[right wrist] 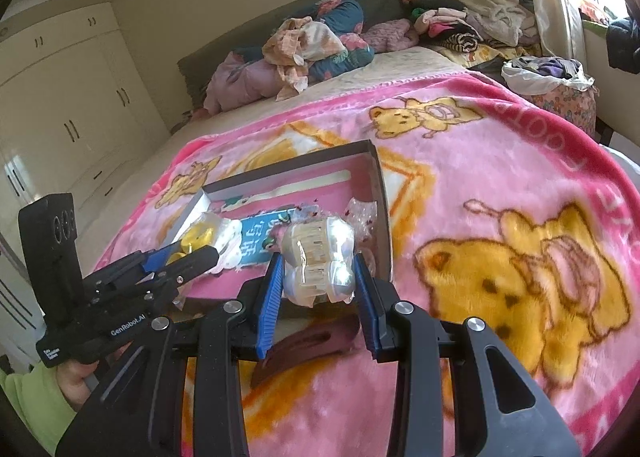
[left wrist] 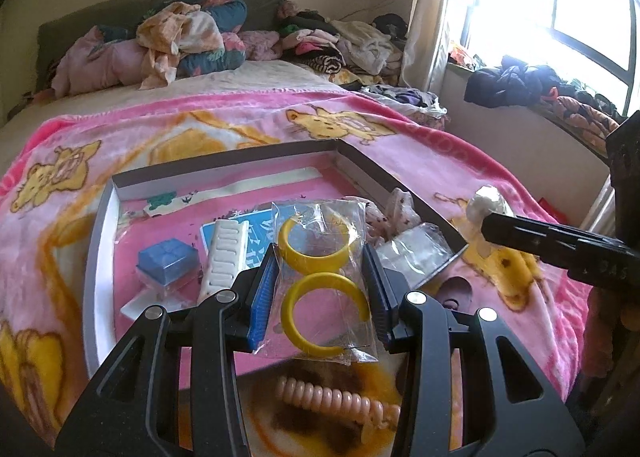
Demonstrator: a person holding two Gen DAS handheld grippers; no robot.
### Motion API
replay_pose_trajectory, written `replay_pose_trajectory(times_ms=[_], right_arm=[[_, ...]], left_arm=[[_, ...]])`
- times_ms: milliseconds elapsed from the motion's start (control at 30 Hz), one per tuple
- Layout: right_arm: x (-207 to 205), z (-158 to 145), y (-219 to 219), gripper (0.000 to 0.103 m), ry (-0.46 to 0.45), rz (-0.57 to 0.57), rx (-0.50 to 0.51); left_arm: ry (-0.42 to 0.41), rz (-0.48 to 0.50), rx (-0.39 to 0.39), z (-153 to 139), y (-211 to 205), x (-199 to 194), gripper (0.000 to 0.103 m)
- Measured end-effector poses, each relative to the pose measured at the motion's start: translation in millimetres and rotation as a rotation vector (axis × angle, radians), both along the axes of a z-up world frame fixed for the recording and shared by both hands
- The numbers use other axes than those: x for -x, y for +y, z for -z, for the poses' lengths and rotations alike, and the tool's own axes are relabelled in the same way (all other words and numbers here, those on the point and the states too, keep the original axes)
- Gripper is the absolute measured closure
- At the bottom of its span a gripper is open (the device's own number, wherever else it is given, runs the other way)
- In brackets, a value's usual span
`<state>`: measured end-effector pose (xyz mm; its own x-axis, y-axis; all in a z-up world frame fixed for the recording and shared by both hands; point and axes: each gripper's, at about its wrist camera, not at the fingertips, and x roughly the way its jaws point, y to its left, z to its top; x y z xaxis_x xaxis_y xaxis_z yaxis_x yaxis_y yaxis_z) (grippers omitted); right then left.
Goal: Organize jewelry
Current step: 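Carry the yellow rings bag and pearl clip into the tray and open both tools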
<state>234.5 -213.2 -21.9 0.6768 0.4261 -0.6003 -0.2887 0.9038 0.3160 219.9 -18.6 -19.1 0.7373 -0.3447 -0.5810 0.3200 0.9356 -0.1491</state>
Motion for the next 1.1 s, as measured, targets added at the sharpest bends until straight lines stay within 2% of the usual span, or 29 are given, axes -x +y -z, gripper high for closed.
replay_pose_trajectory(times_ms=[533,933,1100], right_arm=[[-48,-1,16,0.070,0.013,0.001,0.057],[-82,25,35,0.070,0.063,0.001,0.156],[-88,37,35,0.069,0.091,0.012,0.157]], left_arm=[[0.054,-0.019,-0.011,18,-2,-29,0.070],[0.089,-0.039,-0.014,28,-1,-38,0.070],[0.111,-0.048,-0.010,33,0,-40,0.070]])
